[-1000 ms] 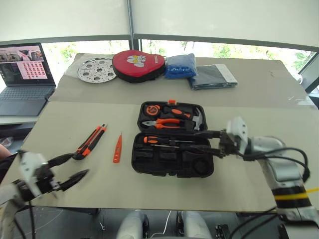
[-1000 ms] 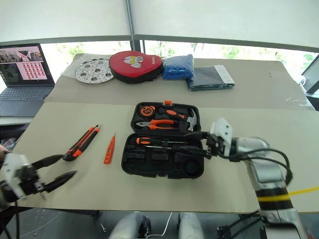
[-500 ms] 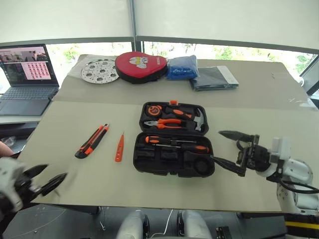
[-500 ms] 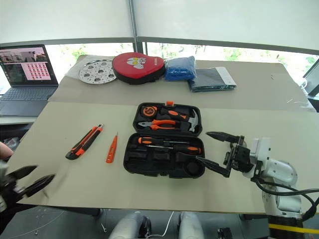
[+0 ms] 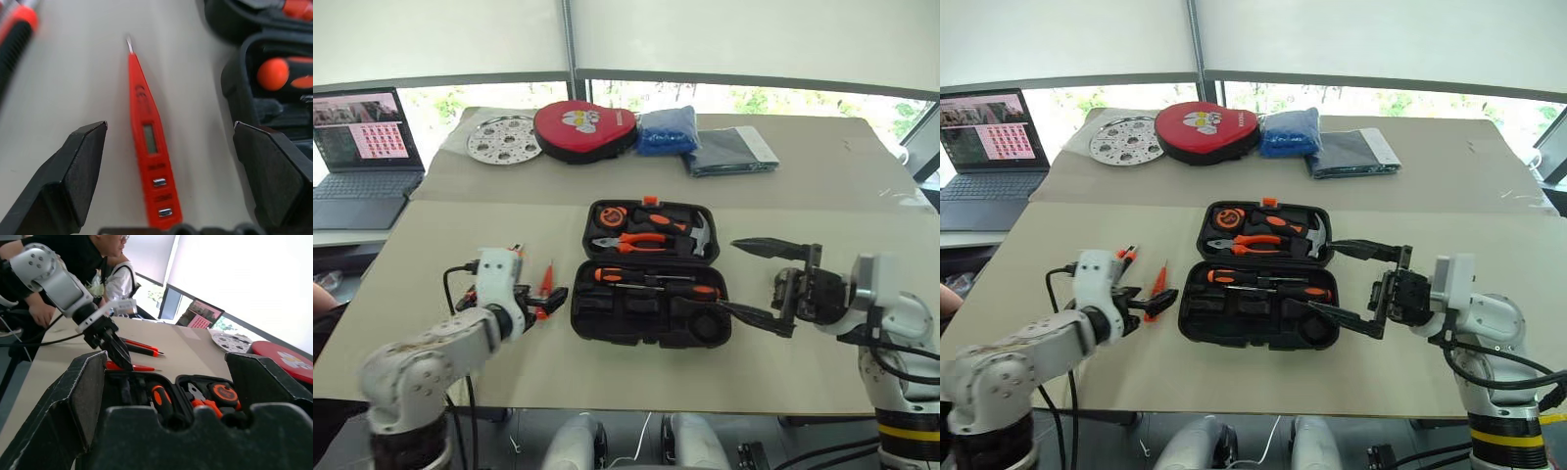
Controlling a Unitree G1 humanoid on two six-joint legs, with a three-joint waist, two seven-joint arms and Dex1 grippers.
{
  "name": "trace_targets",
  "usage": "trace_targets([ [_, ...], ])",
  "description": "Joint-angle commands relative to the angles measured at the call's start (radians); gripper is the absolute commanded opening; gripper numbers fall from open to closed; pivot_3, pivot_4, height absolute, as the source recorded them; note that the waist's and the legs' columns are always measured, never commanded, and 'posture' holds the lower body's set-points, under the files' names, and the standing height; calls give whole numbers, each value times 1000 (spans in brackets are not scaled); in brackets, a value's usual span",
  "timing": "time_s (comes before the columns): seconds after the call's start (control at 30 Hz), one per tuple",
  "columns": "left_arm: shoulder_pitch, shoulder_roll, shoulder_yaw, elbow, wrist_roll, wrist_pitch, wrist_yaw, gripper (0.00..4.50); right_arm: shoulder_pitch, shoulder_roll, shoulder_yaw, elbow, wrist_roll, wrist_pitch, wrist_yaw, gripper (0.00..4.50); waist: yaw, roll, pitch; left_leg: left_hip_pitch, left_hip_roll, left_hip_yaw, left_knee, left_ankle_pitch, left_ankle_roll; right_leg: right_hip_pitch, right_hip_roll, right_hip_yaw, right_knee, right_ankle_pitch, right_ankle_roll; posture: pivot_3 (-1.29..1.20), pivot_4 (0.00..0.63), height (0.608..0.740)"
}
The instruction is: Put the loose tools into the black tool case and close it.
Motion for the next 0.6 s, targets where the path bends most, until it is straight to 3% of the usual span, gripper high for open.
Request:
trace_targets([
  [0.03,-26,-17,-22,7,84,53,52,4500,-33,-31,-15,-32,34,32,-4,4474,1,0,0,0,0,0,0,0,0,0,0,0,0,0,0,0,150,740],
  [0.1,-28,-29,-21,26,102,73,44,4500,-44,-41,-22,-19,44,42,4,4474,1,0,0,1,0,0,0,0,0,1,0,0,0,0,0,0,150,740],
  [0.2,-15,-37,-35,43,133,98,23,3803,-50,-48,-28,-8,49,46,7,4500,1,1,0,3,0,0,0,0,0,2,0,1,0,0,-1,0,150,740],
  [0.5,6,-26,-44,44,208,95,-49,470,-40,-60,-43,15,32,19,30,4500,2,2,-1,3,0,1,0,0,0,2,0,2,0,-1,-1,0,150,740],
  [0.6,-3,18,-12,51,197,51,-127,448,-37,-78,-60,33,22,8,44,4500,1,2,-1,3,0,1,0,0,0,2,0,2,0,-1,-1,0,150,740],
])
